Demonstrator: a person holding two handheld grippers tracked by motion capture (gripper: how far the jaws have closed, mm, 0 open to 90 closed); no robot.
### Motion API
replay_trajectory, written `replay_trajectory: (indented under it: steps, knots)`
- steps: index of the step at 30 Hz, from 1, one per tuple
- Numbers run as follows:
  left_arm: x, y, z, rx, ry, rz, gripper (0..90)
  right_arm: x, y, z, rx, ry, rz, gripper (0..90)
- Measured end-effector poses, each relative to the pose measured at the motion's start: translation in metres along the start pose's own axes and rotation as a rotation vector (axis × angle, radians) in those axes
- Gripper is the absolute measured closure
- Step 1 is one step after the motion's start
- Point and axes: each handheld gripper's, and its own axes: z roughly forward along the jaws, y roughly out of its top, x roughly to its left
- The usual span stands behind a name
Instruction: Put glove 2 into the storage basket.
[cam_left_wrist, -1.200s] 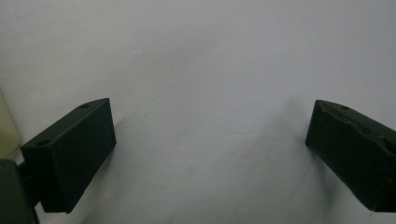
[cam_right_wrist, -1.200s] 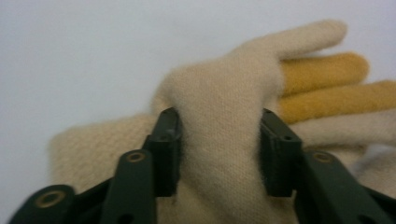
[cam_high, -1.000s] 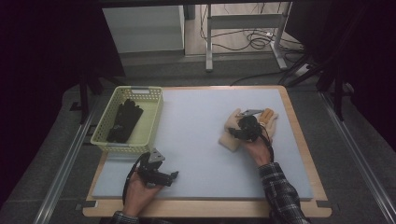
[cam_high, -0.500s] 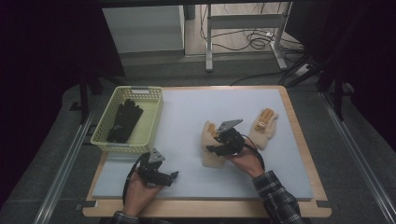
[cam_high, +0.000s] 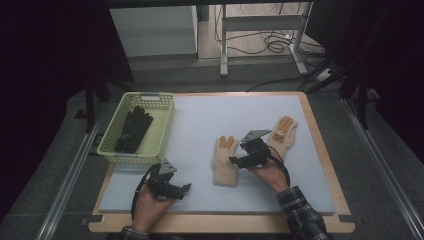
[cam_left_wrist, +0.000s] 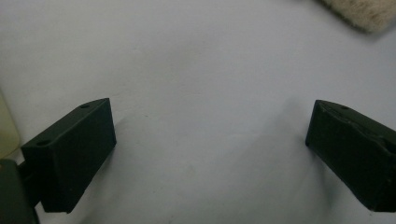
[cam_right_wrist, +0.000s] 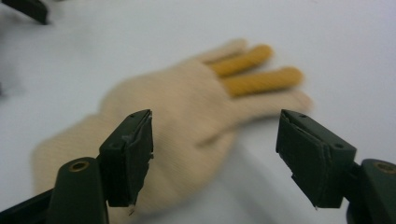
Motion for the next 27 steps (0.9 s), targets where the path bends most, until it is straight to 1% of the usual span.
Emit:
replay_trajectory:
  steps: [3, 5, 8, 14, 16, 21, 25, 27]
  knots:
    - [0.0, 0.0, 0.0, 0.0, 0.0, 0.0, 1.9, -0.01, -0.006, -0.006, -0.004, -0.03, 0.036, 31.1]
    - [0.0, 0.0, 0.0, 0.0, 0.0, 0.0, 1.9, -0.017, -0.009, -0.011, -0.005, -0.067, 0.047, 32.8]
    - [0.0, 0.0, 0.0, 0.0, 0.0, 0.0, 1.9, -0.028, -0.012, -0.02, -0.015, -0.104, 0.073, 36.5]
    - [0.0, 0.0, 0.0, -0.001, 0.0, -0.001, 1.9, -0.053, -0.018, -0.042, -0.036, -0.177, 0.127, 47.8]
    - [0.0, 0.0, 0.0, -0.003, 0.0, -0.003, 1.9, -0.061, -0.02, -0.049, -0.037, -0.208, 0.137, 50.5]
    - [0.0, 0.0, 0.0, 0.0, 0.0, 0.0, 1.9, -0.084, -0.027, -0.064, -0.038, -0.286, 0.174, 51.0]
    - [0.0, 0.0, 0.0, -0.001, 0.0, 0.0, 1.9, -0.1, -0.033, -0.069, -0.026, -0.34, 0.198, 50.6]
    - [0.0, 0.0, 0.0, 0.0, 0.0, 0.0, 1.9, -0.106, -0.036, -0.068, -0.013, -0.358, 0.218, 45.7]
